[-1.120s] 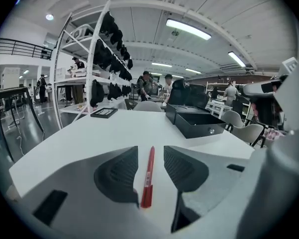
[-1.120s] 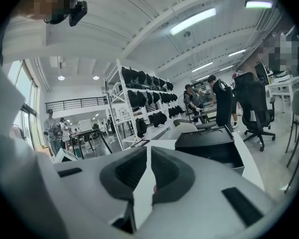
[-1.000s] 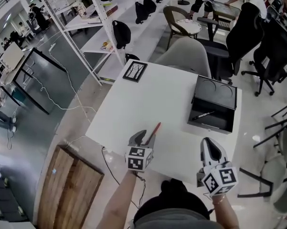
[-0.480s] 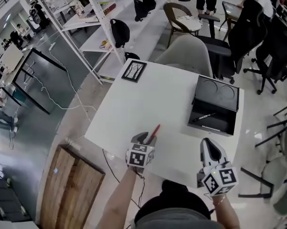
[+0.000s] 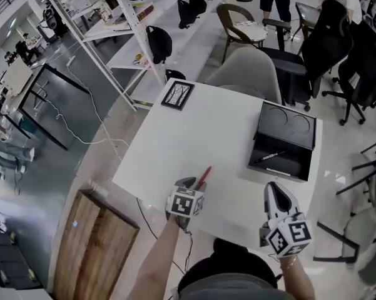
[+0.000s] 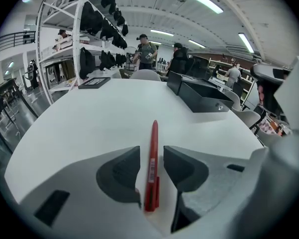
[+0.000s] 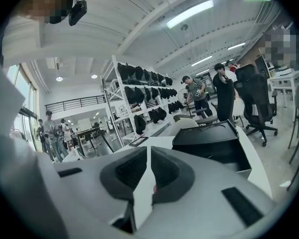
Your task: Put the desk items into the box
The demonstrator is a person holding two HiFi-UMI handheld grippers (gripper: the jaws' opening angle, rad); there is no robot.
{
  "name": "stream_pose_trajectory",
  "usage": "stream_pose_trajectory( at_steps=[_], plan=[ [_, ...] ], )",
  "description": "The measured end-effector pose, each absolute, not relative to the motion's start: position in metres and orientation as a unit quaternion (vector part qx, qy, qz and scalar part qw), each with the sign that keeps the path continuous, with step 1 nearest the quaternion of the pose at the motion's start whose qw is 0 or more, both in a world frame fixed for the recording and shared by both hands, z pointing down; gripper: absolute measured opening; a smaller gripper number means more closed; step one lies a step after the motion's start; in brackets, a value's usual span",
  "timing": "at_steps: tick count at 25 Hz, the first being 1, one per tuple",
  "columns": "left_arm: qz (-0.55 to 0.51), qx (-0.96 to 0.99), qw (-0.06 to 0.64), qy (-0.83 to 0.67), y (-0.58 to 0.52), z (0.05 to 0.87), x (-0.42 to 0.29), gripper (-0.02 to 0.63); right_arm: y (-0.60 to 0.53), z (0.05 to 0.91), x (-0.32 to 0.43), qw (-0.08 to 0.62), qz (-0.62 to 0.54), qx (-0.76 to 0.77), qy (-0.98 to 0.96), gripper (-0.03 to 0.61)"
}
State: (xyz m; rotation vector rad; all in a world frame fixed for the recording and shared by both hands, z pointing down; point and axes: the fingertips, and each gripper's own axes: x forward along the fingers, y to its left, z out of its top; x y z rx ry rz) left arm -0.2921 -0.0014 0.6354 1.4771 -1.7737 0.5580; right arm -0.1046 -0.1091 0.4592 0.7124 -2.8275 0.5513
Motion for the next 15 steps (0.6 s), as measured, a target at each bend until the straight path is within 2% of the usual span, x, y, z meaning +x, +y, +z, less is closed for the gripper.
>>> stream_pose_trajectory(
  at_steps=[3, 6, 11, 15],
  plan=[
    [0.222, 0.574, 0.38, -0.691, -0.0008, 0.6357, -0.2937, 0.146, -0.1097, 0.4591, -0.1048, 0.087, 0.186, 0.24, -0.949, 0.028],
    [0.23, 0.568, 0.377, -0.695, -0.0001, 0.6365, -0.2958, 0.115, -0.1108, 0.46, -0.1038, 0.087, 0.186, 0.24, -0.949, 0.028],
    [0.251, 0.568, 0.368, -0.692, -0.0009, 0.6357, -0.2929, 0.11, -0.1133, 0.459, -0.1018, 0.089, 0.186, 0.242, -0.948, 0.028],
    [0.271, 0.568, 0.361, -0.688, -0.0021, 0.6363, -0.2878, 0.071, -0.1149, 0.4595, -0.1009, 0.088, 0.187, 0.244, -0.948, 0.028]
  ],
)
